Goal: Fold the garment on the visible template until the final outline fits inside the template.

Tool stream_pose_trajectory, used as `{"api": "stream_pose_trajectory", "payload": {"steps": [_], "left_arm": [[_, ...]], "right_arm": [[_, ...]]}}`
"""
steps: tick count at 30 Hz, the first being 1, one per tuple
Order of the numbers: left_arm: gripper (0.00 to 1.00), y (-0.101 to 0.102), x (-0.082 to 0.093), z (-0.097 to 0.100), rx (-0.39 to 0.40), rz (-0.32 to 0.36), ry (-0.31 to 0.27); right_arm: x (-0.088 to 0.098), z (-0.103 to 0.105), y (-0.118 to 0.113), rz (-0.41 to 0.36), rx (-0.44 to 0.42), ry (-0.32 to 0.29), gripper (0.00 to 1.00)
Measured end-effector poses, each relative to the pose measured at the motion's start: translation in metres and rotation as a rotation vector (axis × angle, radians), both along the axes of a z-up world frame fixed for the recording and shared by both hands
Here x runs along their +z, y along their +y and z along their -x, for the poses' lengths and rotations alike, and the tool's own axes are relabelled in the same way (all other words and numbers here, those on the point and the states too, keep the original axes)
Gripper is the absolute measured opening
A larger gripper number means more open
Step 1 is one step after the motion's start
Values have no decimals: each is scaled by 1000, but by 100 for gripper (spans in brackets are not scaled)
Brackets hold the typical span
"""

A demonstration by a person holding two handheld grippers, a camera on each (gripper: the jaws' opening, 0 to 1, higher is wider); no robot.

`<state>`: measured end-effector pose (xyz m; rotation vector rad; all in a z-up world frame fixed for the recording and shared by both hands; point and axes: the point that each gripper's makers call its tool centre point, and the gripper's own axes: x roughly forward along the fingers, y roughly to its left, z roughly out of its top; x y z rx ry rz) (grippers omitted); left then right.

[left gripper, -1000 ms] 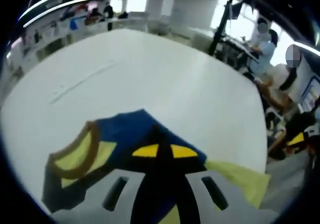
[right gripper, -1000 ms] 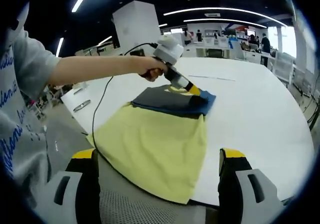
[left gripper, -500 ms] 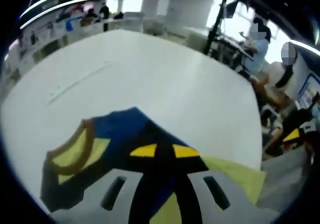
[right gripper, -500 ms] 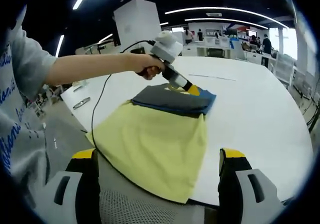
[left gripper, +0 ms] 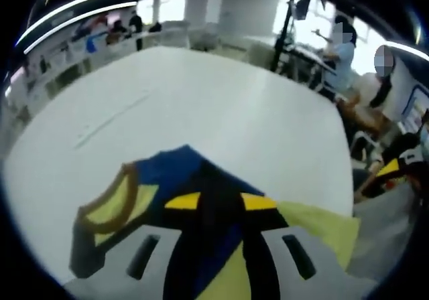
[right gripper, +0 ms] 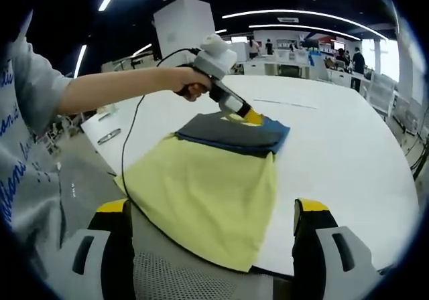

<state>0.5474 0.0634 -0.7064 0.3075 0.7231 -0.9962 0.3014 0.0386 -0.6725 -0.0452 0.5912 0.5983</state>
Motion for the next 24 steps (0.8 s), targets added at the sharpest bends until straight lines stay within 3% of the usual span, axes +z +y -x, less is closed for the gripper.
{"api": "stream_pose_trajectory", "payload": {"steps": [4,24], "left_arm": [[22,7,2,8,0,-5,6],[45,28,25,33,-38,-45,-78]], "right_arm": [[0,0,0,2,1,0,100],[-3,2,1,22,16,8,100]]}}
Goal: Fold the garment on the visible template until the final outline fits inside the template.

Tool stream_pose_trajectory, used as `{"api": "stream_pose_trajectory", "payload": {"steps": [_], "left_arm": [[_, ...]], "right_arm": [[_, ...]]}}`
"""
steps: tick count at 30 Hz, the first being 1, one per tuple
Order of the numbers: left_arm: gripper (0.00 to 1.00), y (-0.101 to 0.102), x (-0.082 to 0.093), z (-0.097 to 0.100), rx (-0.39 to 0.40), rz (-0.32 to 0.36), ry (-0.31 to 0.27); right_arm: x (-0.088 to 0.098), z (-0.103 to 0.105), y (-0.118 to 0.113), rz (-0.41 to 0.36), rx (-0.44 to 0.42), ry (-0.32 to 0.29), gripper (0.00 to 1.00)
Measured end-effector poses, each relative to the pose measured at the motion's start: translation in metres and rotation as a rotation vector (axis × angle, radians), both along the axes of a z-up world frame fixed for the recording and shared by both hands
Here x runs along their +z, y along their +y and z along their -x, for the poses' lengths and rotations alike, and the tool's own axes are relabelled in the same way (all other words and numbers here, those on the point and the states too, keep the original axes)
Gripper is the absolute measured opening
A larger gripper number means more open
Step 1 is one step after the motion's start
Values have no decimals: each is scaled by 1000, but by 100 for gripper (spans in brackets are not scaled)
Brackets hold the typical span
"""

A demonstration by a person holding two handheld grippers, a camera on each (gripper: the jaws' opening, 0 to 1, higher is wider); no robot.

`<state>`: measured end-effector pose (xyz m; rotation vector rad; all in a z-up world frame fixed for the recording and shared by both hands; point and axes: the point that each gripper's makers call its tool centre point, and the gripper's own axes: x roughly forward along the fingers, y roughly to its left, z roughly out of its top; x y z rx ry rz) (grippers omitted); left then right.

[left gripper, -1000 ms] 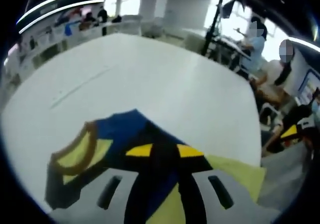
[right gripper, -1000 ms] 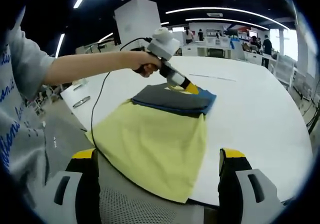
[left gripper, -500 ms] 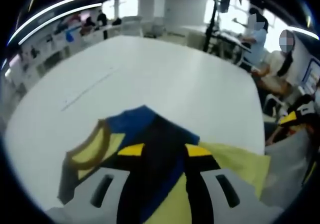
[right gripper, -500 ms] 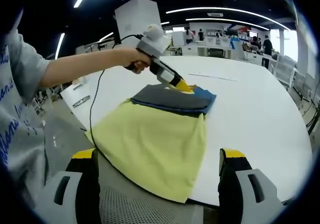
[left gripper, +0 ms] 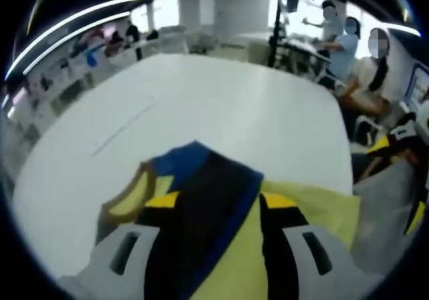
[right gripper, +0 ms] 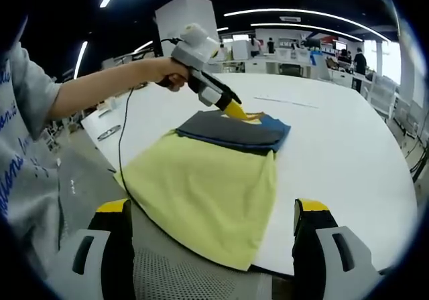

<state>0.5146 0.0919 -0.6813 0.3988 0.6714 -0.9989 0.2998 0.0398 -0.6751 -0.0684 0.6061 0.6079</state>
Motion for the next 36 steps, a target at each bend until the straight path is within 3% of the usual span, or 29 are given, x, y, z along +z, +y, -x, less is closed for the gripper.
{"api": "stream_pose_trajectory", "payload": {"steps": [36], "left_arm": [[62,52,39,24,28,37,-67]], "right_arm": [[-1,-1,-7,56,23,10,100]]}}
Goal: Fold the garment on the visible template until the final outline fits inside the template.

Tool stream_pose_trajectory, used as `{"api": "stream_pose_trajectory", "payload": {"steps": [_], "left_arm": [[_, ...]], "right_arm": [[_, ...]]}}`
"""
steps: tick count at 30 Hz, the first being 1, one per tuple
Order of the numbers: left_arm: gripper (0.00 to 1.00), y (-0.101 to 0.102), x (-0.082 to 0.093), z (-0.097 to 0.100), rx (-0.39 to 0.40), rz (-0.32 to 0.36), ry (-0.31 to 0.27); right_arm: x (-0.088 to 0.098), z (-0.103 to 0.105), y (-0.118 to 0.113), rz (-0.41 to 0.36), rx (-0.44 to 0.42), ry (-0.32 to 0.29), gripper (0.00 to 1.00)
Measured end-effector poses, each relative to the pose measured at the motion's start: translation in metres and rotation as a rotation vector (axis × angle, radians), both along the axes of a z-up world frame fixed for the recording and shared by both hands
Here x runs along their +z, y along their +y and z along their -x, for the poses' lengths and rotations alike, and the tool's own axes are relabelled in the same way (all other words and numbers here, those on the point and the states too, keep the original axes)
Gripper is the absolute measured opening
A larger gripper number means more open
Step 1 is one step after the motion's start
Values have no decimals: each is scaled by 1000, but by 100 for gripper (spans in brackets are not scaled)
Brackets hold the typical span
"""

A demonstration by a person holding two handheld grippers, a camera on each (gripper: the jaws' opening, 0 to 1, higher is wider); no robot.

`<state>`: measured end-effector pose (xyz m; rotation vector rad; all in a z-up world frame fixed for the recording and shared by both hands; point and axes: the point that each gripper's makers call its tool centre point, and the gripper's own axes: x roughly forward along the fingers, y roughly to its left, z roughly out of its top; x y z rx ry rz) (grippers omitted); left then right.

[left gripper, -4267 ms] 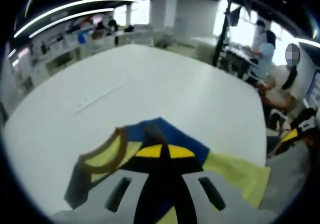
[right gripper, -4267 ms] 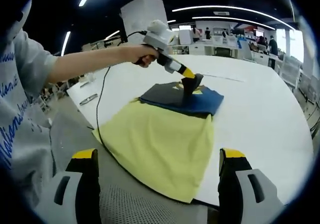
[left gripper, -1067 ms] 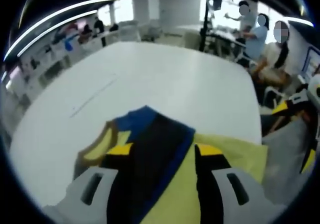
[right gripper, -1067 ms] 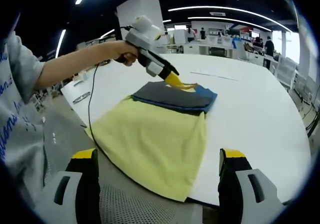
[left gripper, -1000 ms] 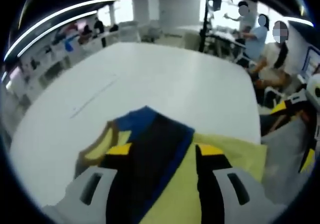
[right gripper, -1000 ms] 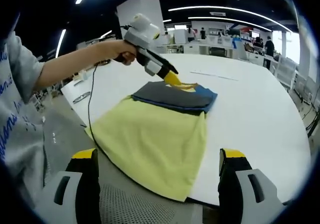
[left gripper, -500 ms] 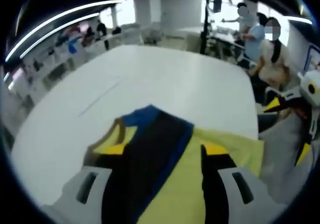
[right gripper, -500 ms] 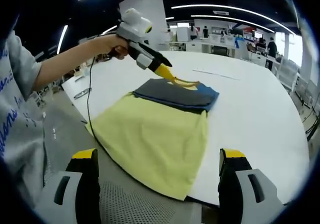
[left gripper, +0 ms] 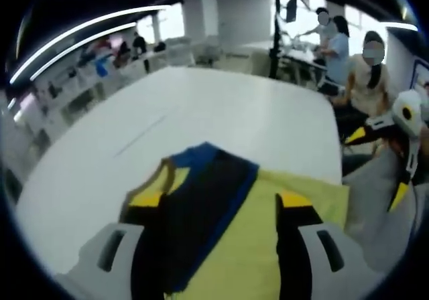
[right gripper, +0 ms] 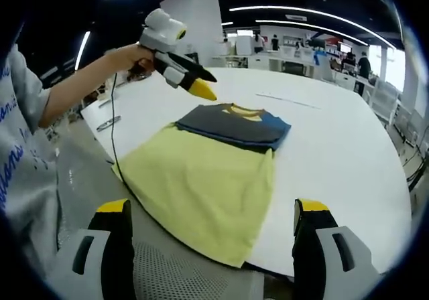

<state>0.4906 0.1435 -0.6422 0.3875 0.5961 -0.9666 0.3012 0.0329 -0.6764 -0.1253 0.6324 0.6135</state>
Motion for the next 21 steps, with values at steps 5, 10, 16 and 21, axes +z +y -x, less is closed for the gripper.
{"api": "stream_pose_trajectory", "payload": {"steps": [5,10,16,21], "left_arm": [[65,4,0,4,10,10,9],[68,9,3,10,3,8,7],[70,14,11,13,1,13,-6],[77,19,13,16,15,20,-4]], "right_arm": [[1,-2,-1,5,3,-4,100],[2,-2,0,6,6,-4,100],[4,-3,1,13,13,-7,100],[6,-4,0,18,17,-13,100]]}}
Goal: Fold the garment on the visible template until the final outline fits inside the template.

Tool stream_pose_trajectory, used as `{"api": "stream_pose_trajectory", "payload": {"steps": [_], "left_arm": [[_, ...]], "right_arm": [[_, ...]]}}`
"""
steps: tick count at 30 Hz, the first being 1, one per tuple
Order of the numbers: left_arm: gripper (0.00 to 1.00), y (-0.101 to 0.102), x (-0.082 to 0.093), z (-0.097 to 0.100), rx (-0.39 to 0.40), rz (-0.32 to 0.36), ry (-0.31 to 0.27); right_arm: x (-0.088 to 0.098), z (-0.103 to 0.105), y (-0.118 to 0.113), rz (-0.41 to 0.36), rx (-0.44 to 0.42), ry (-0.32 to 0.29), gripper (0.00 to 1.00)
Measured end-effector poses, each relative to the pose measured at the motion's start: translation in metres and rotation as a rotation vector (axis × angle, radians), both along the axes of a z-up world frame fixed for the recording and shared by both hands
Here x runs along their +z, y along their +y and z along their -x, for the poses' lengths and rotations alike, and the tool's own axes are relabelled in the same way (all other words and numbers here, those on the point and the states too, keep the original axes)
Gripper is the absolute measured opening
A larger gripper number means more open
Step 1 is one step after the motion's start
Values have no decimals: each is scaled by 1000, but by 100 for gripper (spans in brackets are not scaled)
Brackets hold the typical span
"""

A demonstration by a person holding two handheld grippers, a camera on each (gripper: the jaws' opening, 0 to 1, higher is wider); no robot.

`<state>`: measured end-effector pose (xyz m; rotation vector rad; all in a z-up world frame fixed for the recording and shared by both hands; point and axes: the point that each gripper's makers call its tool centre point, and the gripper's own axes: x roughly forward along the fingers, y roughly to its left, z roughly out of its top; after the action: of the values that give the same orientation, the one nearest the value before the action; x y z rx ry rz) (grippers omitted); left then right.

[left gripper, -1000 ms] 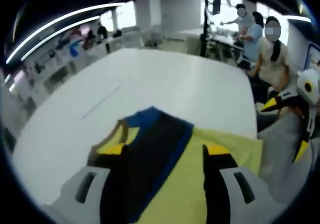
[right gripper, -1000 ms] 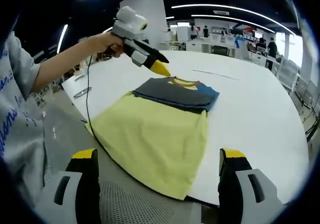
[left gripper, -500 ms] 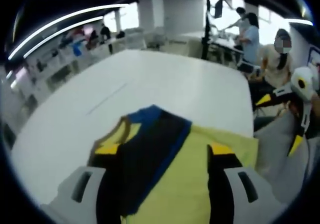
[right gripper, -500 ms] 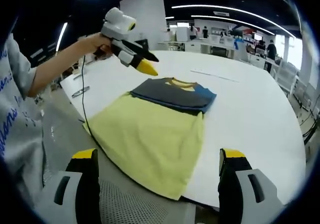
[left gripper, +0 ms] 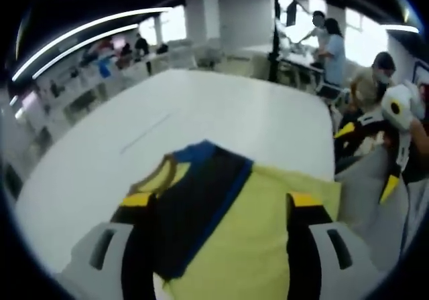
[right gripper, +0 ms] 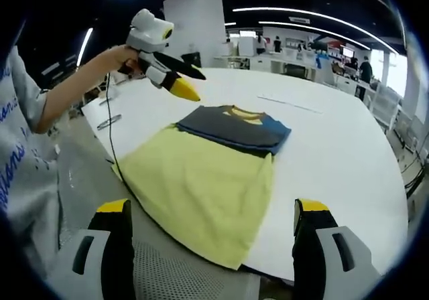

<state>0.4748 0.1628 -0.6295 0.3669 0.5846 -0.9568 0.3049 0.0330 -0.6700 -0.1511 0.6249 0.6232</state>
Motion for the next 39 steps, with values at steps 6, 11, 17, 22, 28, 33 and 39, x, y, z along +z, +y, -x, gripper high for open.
{"api": "stream_pose_trajectory", "payload": {"steps": [6,11,17,22,28,33,39], "left_arm": [[78,9,1,7,-5,-8,1],[80,14,8,12,-5,7,-7],[84,17,16,25,-11,21,-13],[86,26,17,30,-1,20,-12],[86,37,21,35,13,22,-16],[87,44,27,37,28,33,-27],[87,54,29,43,41,31,-28]], "right_arm": [[2,0,1,4,6,-4,100],[4,0,2,11,11,-6,100],[7,1,6,25,27,-11,100],[11,2,9,27,30,-20,100],[14,2,12,35,42,-25,100],[22,0,14,39,49,-43,100],[27,-3,15,42,58,-55,100]]}}
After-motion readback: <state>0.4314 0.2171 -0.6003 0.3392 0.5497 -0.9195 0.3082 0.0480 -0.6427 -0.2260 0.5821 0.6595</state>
